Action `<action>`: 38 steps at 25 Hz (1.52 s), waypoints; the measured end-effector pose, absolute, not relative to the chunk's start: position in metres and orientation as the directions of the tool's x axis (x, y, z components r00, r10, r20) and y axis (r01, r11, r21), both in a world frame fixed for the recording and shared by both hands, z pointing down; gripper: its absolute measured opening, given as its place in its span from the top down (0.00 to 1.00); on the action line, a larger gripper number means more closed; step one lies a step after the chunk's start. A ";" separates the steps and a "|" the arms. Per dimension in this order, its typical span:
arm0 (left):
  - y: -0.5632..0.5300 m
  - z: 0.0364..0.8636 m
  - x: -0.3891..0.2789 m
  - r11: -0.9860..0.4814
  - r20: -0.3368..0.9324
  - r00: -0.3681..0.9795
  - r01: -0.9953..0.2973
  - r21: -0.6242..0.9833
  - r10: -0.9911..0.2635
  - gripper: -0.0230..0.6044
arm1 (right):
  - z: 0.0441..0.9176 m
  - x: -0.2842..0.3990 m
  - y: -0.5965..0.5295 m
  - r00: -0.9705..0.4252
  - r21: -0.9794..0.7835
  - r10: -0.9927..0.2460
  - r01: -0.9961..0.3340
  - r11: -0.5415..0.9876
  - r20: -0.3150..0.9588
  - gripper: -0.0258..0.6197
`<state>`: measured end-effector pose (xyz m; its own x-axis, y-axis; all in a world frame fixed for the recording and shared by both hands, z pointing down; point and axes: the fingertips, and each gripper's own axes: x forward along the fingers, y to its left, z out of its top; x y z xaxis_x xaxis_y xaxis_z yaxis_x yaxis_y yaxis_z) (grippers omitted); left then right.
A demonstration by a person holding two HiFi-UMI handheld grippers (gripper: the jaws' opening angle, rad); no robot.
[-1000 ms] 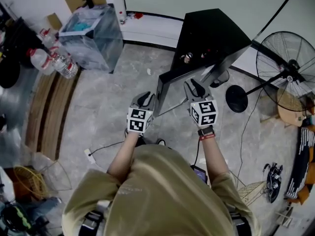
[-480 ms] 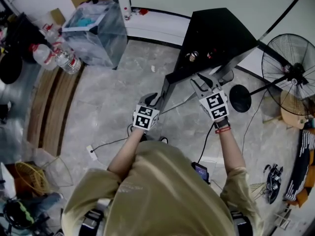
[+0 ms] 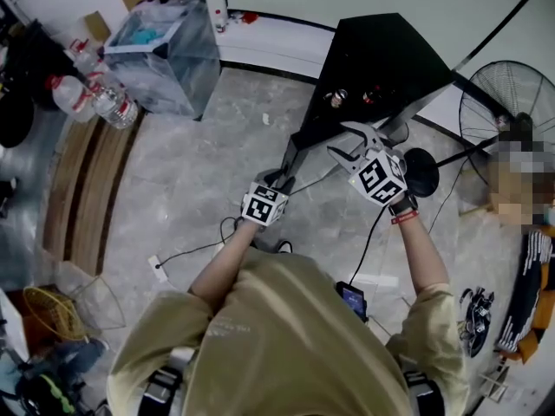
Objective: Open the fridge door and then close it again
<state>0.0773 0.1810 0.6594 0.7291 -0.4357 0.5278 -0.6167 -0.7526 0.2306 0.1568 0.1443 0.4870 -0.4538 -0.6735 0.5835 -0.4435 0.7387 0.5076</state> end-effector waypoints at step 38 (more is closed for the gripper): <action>0.092 0.693 0.075 -0.781 0.576 0.725 -0.583 0.222 -0.378 0.84 | 0.520 0.122 0.079 -0.286 0.524 -0.564 -0.209 0.826 0.775 0.66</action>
<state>0.0752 0.0924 0.6934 0.7251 -0.3779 0.5757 -0.5834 -0.7812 0.2220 0.1222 0.0789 0.5201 -0.2857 -0.5642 0.7747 -0.2093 0.8256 0.5241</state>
